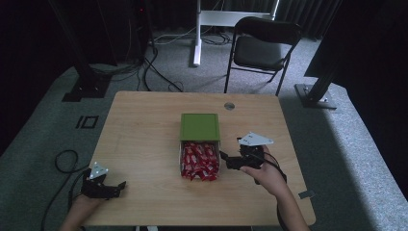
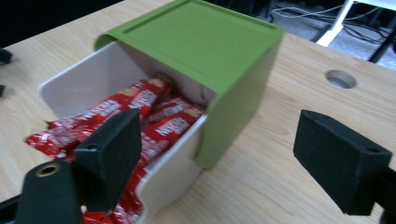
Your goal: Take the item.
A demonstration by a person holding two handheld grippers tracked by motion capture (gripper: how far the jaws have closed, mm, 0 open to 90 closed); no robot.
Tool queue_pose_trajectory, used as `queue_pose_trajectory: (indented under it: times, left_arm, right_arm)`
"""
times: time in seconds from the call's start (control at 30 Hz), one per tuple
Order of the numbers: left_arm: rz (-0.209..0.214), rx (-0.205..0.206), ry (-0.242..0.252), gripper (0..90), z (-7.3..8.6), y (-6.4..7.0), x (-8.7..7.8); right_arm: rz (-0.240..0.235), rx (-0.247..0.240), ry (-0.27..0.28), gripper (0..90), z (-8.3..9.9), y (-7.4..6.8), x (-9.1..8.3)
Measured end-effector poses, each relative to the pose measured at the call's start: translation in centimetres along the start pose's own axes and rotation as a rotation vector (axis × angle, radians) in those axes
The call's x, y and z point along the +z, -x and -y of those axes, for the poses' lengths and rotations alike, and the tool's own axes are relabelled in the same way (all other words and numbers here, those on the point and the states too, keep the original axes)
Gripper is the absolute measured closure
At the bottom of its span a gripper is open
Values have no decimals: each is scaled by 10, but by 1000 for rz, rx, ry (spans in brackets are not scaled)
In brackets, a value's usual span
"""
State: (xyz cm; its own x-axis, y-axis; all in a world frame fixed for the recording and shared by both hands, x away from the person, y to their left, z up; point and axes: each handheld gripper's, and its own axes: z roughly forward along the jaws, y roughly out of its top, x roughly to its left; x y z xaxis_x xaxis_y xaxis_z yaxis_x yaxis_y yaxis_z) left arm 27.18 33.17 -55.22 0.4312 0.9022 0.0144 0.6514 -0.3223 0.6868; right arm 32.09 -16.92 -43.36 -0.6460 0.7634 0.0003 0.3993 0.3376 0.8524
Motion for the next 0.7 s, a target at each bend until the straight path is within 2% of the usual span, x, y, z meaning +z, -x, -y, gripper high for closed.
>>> queue_pose_trajectory:
  times: [0.27,0.33,0.6,0.7]
  left_arm:
    - [0,0,0,6,0,0,0]
    - [0,0,0,6,0,0,0]
    - [0,0,0,6,0,0,0]
    - [0,0,0,6,0,0,0]
  right_arm:
    - [-45,-23,-5,191,-6,-19,14]
    - [-59,-19,-6,227,-7,-24,17]
    - [-82,-27,-14,283,-12,-35,28]
    - [-89,-35,-26,368,-14,-39,36]
